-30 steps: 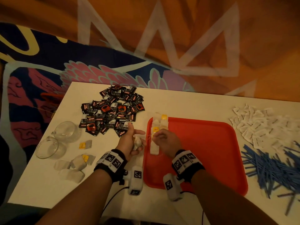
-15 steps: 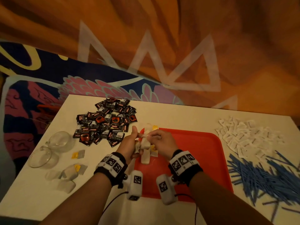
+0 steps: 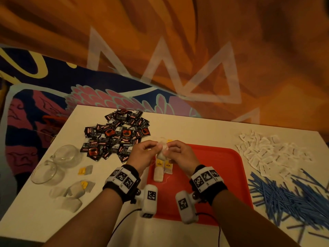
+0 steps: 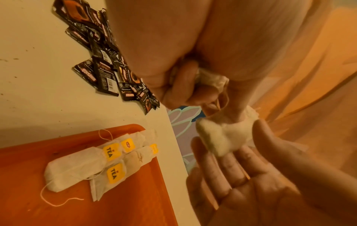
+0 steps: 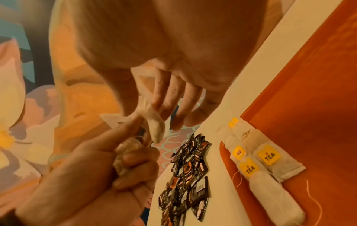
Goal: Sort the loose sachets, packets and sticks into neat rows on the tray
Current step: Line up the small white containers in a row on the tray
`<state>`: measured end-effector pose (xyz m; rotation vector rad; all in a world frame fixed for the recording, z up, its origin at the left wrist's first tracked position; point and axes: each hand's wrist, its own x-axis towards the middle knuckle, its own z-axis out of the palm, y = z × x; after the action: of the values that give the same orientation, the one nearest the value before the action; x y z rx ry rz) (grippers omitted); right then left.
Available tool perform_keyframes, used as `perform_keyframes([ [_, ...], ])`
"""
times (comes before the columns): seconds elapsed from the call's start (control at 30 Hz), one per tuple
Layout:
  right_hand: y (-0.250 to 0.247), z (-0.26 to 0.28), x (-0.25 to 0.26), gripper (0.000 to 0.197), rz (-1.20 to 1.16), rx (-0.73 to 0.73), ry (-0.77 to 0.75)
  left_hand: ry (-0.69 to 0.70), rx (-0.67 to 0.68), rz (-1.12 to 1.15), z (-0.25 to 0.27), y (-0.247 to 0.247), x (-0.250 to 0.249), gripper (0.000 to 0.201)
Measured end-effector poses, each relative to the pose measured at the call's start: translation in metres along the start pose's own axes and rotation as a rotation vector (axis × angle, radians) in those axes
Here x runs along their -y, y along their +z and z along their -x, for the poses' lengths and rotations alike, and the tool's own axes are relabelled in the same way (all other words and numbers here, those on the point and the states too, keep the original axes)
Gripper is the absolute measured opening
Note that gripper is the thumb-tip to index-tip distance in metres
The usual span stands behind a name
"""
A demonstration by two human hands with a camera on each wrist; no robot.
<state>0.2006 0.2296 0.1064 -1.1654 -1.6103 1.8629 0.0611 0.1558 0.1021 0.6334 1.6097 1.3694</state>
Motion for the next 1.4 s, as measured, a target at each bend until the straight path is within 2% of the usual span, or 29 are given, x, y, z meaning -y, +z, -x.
perform_keyframes([
  [0.07,0.001,0.0,-0.001,0.017,0.026,0.021,-0.038,0.001,0.01,0.014,-0.001,0.001,-0.003,0.005],
  [0.17,0.003,-0.002,-0.004,0.013,0.088,-0.023,-0.085,-0.009,-0.007,0.014,-0.003,-0.001,-0.004,0.006],
  [0.33,0.004,-0.005,-0.011,0.021,0.185,-0.063,-0.06,0.015,0.005,-0.056,-0.006,-0.005,-0.005,0.005],
  [0.47,0.003,-0.003,-0.023,0.018,0.206,-0.081,-0.008,0.139,-0.052,-0.196,-0.014,-0.008,0.0,0.007],
  [0.57,0.002,-0.001,-0.034,0.01,0.168,-0.086,0.047,0.131,-0.056,-0.255,-0.018,-0.009,0.013,0.005],
  [0.7,-0.006,-0.007,-0.064,0.008,0.342,-0.146,0.164,0.106,-0.08,-0.441,-0.019,-0.013,0.033,0.003],
  [0.87,-0.016,-0.007,-0.1,0.009,0.524,-0.105,0.38,0.036,0.056,-0.931,-0.014,-0.022,0.072,0.007],
  [1.0,-0.012,-0.009,-0.122,0.008,0.607,-0.101,0.455,0.057,0.223,-1.15,-0.007,-0.023,0.096,0.021],
  [1.1,-0.005,-0.013,-0.133,0.013,0.577,-0.138,0.483,0.053,0.303,-1.265,-0.006,-0.021,0.107,0.03],
  [1.23,0.002,-0.019,-0.137,0.014,0.705,-0.115,0.49,0.051,0.387,-1.397,-0.007,-0.014,0.113,0.034],
  [1.3,0.002,-0.021,-0.138,0.019,0.743,-0.128,0.497,0.073,0.389,-1.436,-0.008,-0.014,0.116,0.034],
  [1.4,0.001,-0.02,-0.137,0.016,0.697,-0.216,0.473,0.088,0.372,-1.415,-0.007,-0.016,0.121,0.033],
])
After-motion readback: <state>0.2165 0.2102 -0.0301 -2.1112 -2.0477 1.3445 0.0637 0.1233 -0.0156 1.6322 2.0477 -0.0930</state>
